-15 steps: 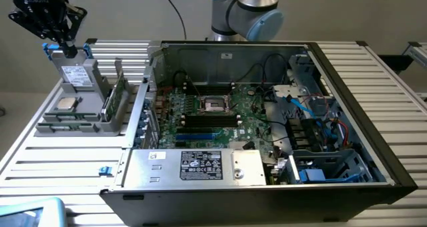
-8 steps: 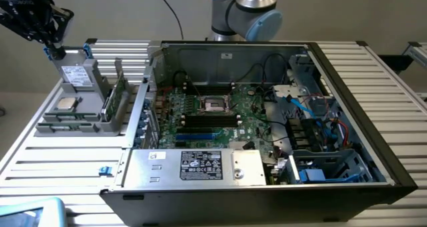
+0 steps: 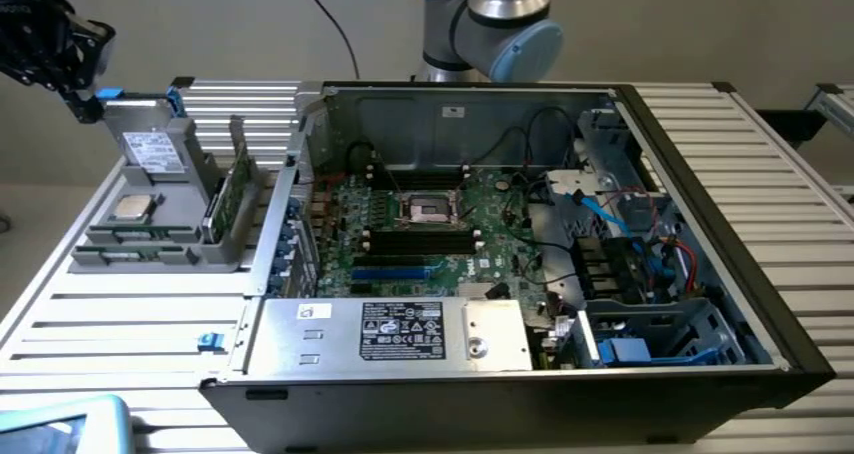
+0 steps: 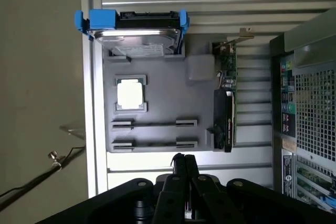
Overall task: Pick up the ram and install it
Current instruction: 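Reach for the ram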
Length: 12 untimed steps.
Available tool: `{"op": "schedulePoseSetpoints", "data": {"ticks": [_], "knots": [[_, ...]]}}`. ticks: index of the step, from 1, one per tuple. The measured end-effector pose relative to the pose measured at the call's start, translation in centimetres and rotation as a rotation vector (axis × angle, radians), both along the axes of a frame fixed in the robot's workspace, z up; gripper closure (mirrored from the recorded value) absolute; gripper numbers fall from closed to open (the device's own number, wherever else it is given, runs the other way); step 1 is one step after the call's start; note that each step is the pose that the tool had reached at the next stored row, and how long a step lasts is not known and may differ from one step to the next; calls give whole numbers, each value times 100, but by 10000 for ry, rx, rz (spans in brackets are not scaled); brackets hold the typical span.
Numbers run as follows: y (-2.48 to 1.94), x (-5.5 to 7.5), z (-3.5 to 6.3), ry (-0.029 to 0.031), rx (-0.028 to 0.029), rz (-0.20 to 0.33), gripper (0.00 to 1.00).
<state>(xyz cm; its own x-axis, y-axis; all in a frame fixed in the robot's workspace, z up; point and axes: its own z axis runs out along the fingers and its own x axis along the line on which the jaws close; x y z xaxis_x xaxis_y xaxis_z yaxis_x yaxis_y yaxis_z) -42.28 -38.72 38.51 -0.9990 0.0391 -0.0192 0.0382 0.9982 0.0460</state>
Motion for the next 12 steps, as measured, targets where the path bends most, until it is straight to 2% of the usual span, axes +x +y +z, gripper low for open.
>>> {"op": "schedulePoseSetpoints", "data": {"ticks": [6,9,12], "knots": [[-23,-44,-41,4,-2,11,89],[-10,-44,-46,6,-16,17,89],[21,-44,-46,6,-17,20,89]]}}
